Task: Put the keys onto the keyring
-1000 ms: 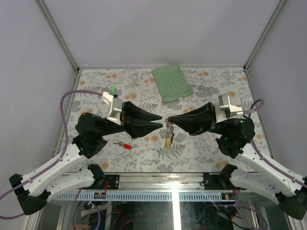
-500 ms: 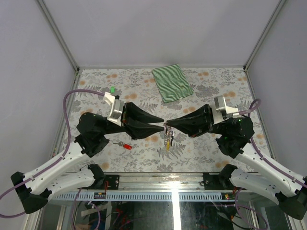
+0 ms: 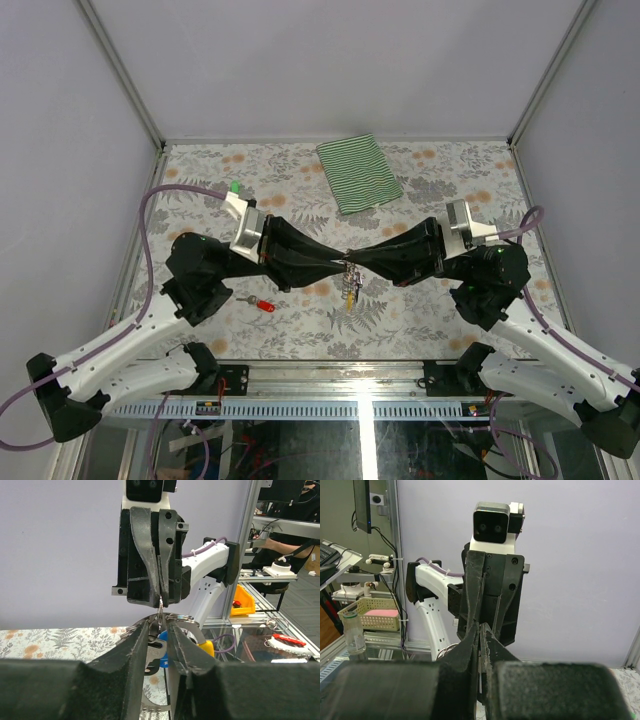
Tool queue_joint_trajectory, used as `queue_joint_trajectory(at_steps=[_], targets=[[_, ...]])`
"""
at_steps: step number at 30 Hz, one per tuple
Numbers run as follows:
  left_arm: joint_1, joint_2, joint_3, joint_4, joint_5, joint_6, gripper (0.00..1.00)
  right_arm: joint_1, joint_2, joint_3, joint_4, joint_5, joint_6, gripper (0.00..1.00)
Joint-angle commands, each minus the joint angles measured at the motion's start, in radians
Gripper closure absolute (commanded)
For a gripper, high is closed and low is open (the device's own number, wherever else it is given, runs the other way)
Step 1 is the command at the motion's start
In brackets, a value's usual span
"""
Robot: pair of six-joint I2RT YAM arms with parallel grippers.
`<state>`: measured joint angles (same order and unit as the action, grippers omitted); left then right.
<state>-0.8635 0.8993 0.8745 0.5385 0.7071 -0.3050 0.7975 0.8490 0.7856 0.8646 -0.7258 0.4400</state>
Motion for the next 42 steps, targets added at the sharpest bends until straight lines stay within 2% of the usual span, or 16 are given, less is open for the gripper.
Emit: queue_joint_trajectory(at_steps=[1,8,14,19,23,27,30,32,34,37,42], targets=[[-0.006,0.009,0.023,0.072,0.003,-0.003,0.8,-0.001,-0.004,0.055,0.054,-0.001,-0.005,1.0],[-0.011,0.016,0.033,0.081,0.009,-0.005,0.81,-0.001,-0.004,0.049,0.049,-0.001,-0.013,1.0],[-0.015,0.017,0.033,0.078,0.019,0.0,0.76,-0.001,-0.006,0.043,0.038,0.009,-0.028,1.0],[-0.015,0.013,0.032,0.079,0.013,0.003,0.76,-0.001,-0.008,0.047,0.015,0.008,-0.042,1.0],[-0.016,0.016,0.035,0.079,0.01,0.004,0.84,-0.001,-0.007,0.049,0.01,0.004,-0.046,1.0],[-0.016,0.015,0.041,0.059,0.001,0.012,0.98,-0.001,-0.006,0.048,0.007,0.001,-0.048,1.0],[-0.016,0.011,0.052,0.019,-0.012,0.024,1.0,-0.002,-0.012,0.051,-0.013,-0.002,-0.06,1.0],[-0.016,0.009,0.075,-0.051,-0.027,0.048,1.0,-0.002,-0.023,0.058,-0.05,0.0,-0.083,0.97],[-0.016,0.007,0.122,-0.216,-0.041,0.109,1.0,-0.002,-0.043,0.073,-0.133,0.012,-0.139,0.87],[-0.016,0.018,0.22,-0.486,-0.075,0.212,1.0,-0.002,-0.08,0.113,-0.346,0.034,-0.234,0.73],[-0.015,0.083,0.387,-0.875,-0.1,0.347,1.0,-0.001,-0.126,0.138,-0.589,0.164,-0.307,0.65]])
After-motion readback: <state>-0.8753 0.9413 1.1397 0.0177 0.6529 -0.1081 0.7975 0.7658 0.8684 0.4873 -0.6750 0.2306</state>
